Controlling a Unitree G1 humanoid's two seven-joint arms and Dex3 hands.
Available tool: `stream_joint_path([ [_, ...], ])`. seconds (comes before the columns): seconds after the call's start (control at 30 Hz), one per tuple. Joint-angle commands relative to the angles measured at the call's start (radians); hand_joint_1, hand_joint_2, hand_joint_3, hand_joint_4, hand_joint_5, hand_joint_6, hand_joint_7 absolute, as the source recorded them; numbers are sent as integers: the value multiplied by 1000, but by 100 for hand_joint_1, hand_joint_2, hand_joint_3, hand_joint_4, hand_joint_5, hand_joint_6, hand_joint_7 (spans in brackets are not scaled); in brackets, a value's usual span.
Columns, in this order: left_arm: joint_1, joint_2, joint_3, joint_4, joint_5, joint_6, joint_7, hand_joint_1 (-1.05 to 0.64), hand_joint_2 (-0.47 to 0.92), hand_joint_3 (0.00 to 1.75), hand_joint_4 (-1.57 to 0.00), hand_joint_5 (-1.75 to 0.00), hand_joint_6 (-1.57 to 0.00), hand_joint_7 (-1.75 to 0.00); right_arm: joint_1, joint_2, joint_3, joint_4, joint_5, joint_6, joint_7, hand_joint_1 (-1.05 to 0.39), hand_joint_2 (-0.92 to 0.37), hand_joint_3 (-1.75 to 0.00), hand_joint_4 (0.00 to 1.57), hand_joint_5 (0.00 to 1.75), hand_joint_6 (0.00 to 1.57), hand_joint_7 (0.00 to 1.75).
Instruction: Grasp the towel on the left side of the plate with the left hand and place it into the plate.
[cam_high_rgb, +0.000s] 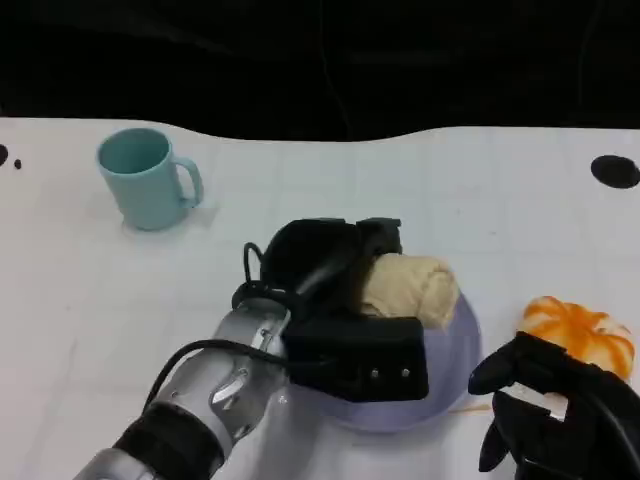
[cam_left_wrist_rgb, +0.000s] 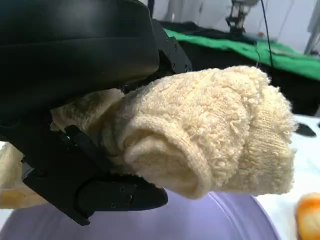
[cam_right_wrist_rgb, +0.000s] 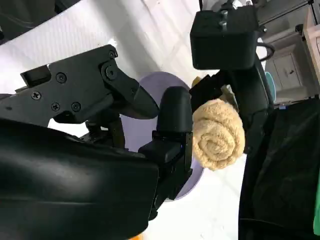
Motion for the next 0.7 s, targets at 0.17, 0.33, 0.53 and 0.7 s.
stream_joint_path([
  [0.17,14,20,-2,-66,-24,38,-130,-30,90,18,-66,-153,-88,-37,7,-12,-15,-21,1,-14,1,-10,-74,-98,61,175,49,150],
  [0.33,19,55,-23,-165,0,110,-267,-39,92,10,-49,-127,-58,-10,7,-14,-20,-19,6,-13,5,-9,-74,-99,62,175,50,150],
  [0.53,43,76,-41,-247,32,162,-312,-64,92,8,-42,-28,-29,0,8,-16,-26,-17,9,-16,10,-9,-74,-99,62,175,50,149],
  [0.7,51,100,-32,-285,27,156,-345,-76,92,9,-31,-18,-17,0,4,-16,-25,-8,5,-24,16,-9,-74,-100,61,175,51,149],
])
